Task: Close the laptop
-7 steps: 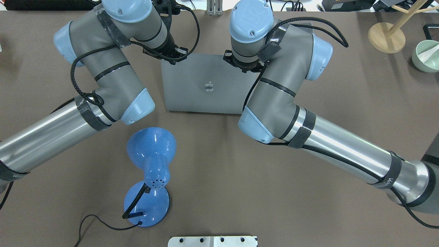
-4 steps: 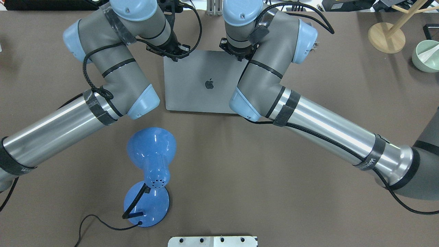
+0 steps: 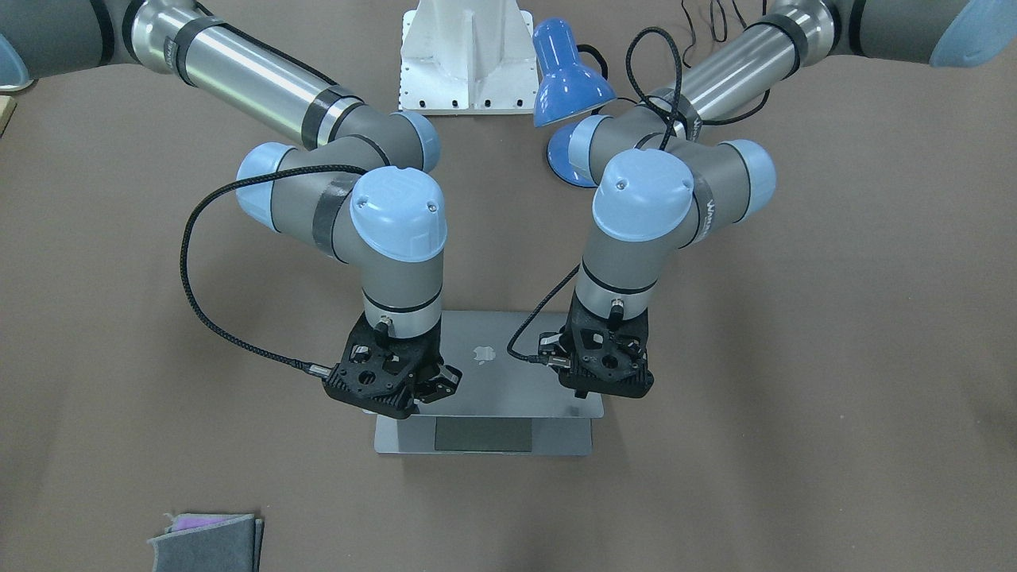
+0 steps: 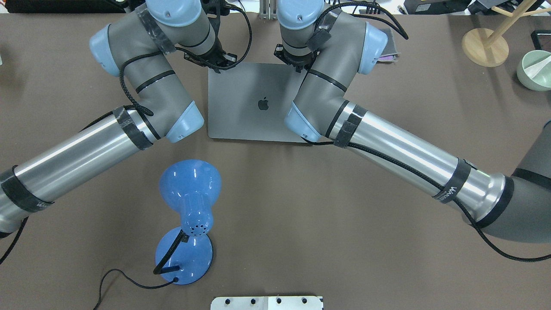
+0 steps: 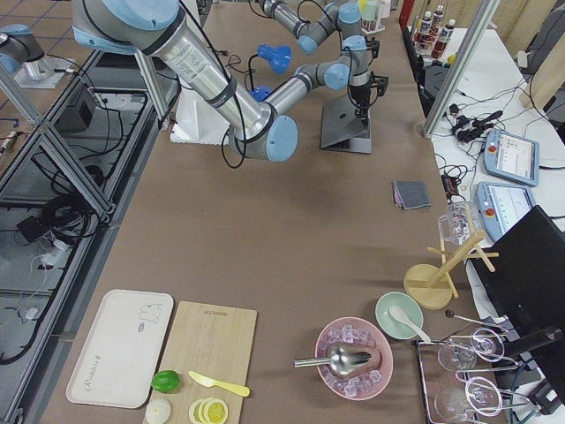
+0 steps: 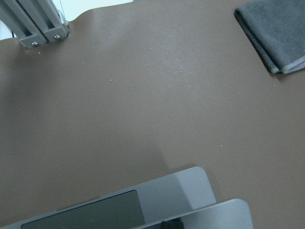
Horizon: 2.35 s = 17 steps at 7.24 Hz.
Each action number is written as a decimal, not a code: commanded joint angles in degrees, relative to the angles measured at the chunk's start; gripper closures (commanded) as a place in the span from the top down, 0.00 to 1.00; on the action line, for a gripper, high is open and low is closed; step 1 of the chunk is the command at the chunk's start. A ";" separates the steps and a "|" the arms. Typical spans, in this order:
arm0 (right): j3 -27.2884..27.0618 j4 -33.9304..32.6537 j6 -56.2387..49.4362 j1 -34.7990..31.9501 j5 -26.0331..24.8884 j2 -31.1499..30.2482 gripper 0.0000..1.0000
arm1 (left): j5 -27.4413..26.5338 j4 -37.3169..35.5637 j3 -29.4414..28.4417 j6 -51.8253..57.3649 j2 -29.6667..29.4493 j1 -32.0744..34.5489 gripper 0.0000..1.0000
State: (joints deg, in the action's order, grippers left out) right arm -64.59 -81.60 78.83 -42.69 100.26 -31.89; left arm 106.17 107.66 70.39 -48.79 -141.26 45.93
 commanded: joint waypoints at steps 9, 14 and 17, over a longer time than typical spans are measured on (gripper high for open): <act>15.98 12.33 -1.14 1.47 -0.33 3.24 0.00 | -6.32 9.59 -20.47 2.91 -6.05 -2.33 0.00; 14.24 12.70 -3.32 -0.45 3.51 3.94 0.00 | -5.54 9.50 -17.15 2.74 -6.31 -1.90 0.00; -0.03 11.55 -4.82 -4.92 16.84 -4.54 0.42 | 2.79 4.60 -2.16 2.91 -0.01 0.82 0.56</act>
State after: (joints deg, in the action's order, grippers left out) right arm -57.45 -69.59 74.93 -45.43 110.54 -31.75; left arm 105.65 114.72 61.18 -45.95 -144.59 45.68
